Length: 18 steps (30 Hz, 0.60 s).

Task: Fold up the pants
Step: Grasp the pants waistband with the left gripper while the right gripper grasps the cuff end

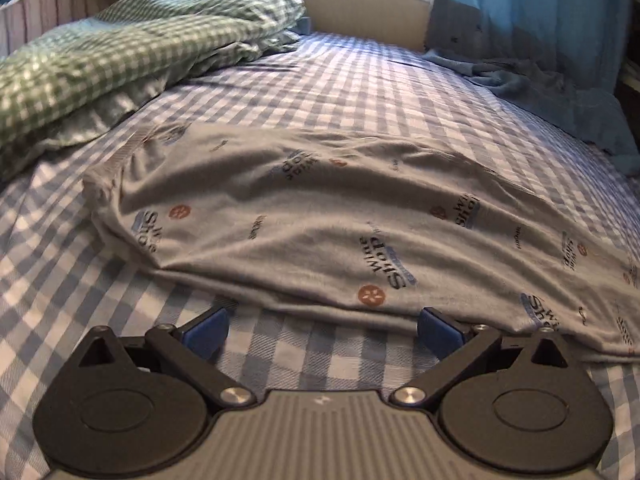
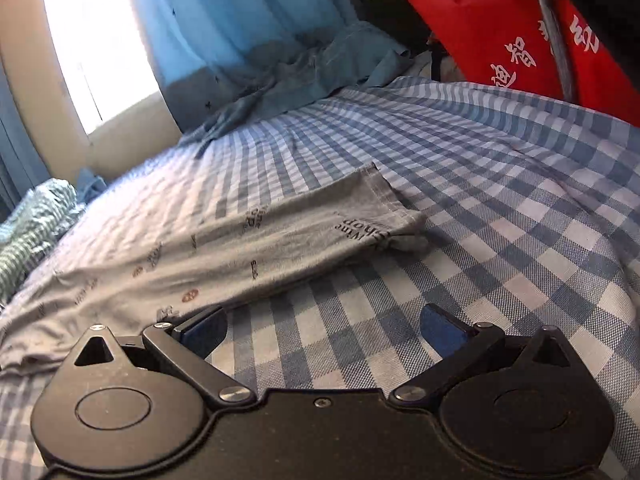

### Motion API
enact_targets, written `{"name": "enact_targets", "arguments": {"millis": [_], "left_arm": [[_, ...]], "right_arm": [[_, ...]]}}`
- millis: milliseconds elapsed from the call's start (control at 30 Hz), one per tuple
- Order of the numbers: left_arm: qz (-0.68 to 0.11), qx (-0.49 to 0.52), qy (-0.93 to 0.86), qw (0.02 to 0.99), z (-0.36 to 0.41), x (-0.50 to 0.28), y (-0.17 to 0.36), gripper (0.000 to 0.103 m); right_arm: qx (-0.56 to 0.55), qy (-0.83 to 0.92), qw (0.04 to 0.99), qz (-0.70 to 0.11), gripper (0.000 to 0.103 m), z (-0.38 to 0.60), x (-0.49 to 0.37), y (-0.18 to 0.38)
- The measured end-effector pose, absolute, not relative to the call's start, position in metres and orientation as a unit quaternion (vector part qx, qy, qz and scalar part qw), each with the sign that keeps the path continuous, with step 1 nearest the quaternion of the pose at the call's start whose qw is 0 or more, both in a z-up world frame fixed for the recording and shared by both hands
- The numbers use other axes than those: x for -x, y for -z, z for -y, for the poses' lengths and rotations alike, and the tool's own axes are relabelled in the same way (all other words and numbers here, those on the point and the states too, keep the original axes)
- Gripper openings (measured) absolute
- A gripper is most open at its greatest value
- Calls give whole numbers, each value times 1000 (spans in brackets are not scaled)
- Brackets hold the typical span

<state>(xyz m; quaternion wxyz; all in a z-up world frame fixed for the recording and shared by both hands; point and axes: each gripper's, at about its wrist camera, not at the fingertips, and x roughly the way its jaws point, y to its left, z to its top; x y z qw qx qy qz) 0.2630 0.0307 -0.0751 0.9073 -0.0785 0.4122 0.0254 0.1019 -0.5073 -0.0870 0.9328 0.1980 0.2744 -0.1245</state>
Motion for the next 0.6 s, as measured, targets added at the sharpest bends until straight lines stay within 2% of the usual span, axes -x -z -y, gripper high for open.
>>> {"name": "enact_targets", "arguments": {"millis": [267,400,500,567,600], "left_arm": [[-375,192,-101,901,-114,-262,77,102],[-341,261,-122,895,-155,-270,79,91],[-331,287,-141,888,-174,-277,79,71],[-332,302,-159,879,-185,-280,82,38],[-334,304,-169,876,-189,-281,83,29]], "right_arm": [[-245,113,928,-258,102,523,-120,87],[-290,118,918,-241,102,532,-128,90],[-309,128,914,-229,99,534,-131,91],[-312,138,913,-223,94,534,-132,92],[-313,143,913,-221,89,534,-132,92]]}}
